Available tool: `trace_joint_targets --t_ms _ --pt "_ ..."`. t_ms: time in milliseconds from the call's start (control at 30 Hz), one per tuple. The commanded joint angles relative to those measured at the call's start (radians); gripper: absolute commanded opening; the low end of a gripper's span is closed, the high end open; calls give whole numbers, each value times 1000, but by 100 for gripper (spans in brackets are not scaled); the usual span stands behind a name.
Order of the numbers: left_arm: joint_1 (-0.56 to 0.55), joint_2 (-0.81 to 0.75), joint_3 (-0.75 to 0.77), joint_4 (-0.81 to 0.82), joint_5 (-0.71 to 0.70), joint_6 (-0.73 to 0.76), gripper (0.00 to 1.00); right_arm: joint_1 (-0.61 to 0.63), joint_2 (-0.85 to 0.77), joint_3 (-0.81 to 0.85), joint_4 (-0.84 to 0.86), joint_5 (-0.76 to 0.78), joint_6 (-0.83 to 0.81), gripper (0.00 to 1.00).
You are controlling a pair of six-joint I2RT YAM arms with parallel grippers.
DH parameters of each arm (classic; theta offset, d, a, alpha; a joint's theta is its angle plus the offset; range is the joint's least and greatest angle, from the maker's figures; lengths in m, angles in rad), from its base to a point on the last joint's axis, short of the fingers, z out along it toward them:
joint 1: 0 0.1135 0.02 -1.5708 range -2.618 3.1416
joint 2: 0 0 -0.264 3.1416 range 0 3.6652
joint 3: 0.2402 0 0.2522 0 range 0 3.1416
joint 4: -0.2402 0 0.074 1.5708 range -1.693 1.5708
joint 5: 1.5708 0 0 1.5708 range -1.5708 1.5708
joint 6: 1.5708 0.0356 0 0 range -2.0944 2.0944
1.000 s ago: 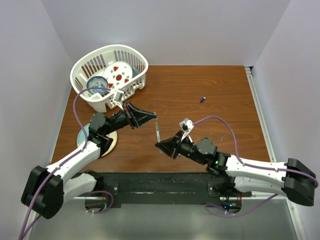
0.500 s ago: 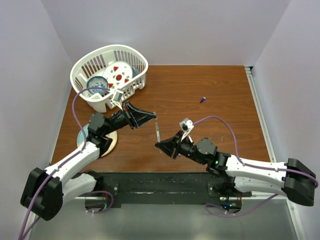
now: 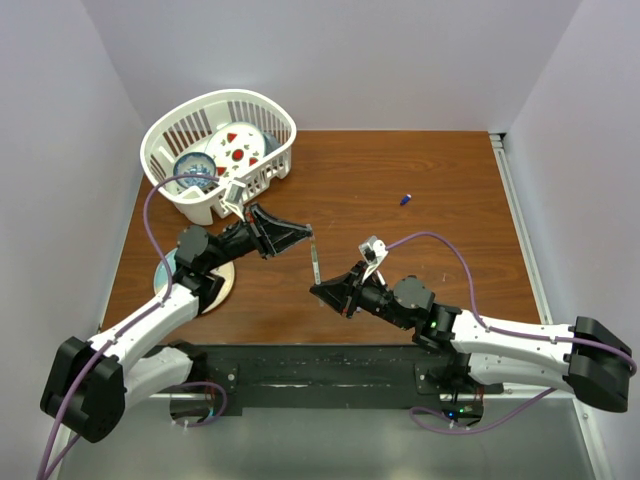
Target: Insert the pens into the pen caps
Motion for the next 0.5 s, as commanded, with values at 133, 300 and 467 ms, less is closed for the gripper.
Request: trace_joint_targets --t_ms 133,300,467 --pt "-3 -13 -1 12 18 19 0 -3 -8 45 45 13 6 0" --pt "-3 -13 -1 -3 18 30 0 -3 -12 45 45 10 6 0" --pt "-3 -16 2 -17 18 40 0 -3 -21 45 39 16 4 0"
